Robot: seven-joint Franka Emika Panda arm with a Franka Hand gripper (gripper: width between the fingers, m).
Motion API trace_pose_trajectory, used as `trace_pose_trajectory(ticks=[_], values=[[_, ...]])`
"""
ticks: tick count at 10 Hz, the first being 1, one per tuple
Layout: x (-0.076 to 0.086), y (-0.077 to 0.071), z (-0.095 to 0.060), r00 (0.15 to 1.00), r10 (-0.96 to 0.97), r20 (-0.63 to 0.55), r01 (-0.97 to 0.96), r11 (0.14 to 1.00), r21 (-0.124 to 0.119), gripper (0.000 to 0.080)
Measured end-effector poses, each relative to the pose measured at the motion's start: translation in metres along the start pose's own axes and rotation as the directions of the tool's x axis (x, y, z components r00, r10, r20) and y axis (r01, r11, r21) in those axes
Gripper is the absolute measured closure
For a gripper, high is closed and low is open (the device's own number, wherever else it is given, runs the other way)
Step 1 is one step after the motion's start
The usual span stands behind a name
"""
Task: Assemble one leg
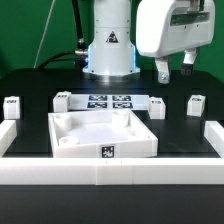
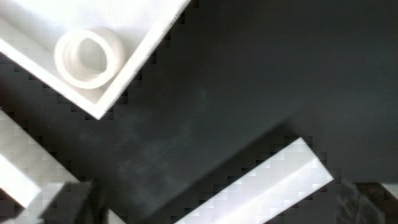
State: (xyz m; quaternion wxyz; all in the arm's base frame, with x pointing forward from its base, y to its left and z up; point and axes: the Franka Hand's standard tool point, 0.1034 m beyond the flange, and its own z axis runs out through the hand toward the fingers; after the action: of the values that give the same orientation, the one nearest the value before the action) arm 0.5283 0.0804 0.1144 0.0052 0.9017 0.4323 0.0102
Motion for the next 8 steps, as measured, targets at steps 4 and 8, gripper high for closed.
trace_pose_trajectory(ticks=[4,8], values=[[-0.002,0.001,0.000,0.999,-0.035,0.001,0.035,0.999,0.000,0.0149],[-0.054,0.017,0.028,0.887,-0.462,0.003,0.462,0.886,0.024,0.0149]])
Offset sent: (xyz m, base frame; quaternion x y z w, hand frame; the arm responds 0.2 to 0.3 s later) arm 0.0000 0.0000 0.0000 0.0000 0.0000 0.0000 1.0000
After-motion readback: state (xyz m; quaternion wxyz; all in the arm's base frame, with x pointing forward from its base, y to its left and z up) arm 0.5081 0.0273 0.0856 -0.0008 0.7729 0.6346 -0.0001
